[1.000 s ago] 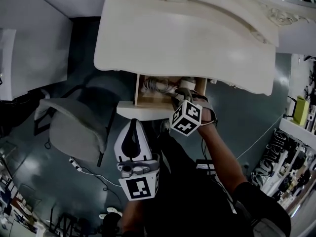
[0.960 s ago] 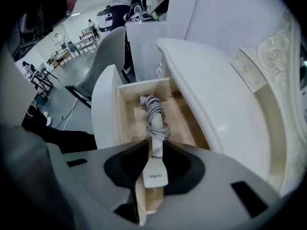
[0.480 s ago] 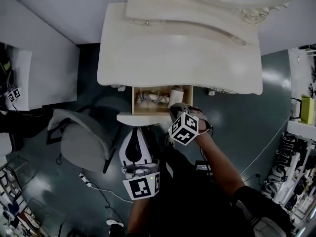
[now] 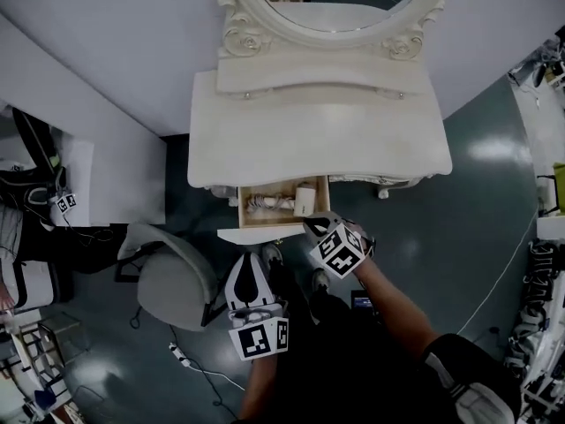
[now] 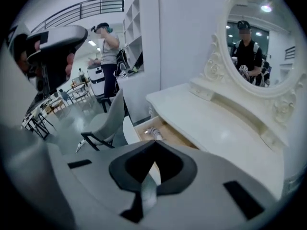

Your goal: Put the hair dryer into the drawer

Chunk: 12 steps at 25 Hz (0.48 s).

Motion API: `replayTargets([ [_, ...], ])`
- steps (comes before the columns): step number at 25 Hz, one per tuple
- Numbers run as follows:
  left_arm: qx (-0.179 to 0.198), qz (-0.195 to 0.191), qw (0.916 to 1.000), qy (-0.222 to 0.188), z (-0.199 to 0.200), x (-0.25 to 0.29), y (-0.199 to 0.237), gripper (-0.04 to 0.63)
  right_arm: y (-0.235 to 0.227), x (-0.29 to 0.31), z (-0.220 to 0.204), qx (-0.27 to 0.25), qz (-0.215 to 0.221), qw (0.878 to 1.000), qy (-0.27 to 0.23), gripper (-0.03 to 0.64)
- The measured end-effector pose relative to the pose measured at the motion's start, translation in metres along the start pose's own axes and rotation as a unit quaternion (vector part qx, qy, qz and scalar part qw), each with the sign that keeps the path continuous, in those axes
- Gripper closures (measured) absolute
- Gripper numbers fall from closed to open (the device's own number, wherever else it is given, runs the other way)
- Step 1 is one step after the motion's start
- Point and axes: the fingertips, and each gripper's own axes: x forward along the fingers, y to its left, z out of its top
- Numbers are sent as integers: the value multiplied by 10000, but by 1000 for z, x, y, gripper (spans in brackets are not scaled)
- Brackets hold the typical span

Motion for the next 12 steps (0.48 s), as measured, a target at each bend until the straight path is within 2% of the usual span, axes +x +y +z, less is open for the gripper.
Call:
replayTargets([
  [5, -65, -49, 9999, -87, 11, -30, -41, 572, -1, -58, 1, 325, -123, 9972, -664, 586],
  [12, 100, -137, 9997, -148, 22, -70, -86, 572, 12, -112, -15, 497, -51, 9931, -1066, 586],
])
